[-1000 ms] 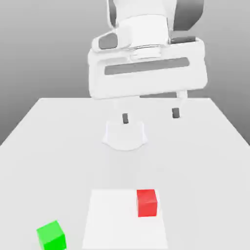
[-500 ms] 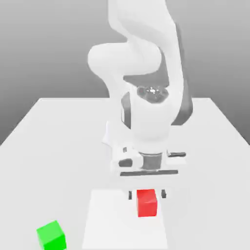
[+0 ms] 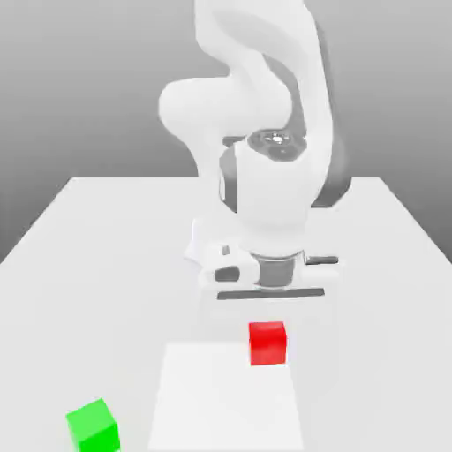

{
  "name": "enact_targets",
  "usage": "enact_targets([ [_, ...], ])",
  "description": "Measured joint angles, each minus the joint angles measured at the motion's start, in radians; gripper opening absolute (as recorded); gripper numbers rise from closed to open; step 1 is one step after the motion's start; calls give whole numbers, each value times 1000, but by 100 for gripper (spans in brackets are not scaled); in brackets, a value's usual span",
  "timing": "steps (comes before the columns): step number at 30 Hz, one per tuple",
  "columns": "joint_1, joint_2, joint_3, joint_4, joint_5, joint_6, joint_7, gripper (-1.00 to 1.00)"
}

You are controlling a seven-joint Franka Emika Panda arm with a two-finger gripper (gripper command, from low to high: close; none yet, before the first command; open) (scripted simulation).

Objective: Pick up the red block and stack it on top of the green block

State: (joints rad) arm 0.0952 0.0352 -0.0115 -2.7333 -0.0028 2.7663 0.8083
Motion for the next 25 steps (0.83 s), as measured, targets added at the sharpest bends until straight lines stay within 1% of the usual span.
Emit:
enact_targets([
  [16,-285,146,-104,341,42,-198,-591,-100],
  [18,-304,184,-111,368,55,-184,-642,-100],
  [21,-321,280,-98,380,79,-101,-672,-100],
  [22,-324,305,-95,382,85,-78,-677,100],
  [25,-324,305,-95,382,85,-78,-677,100],
])
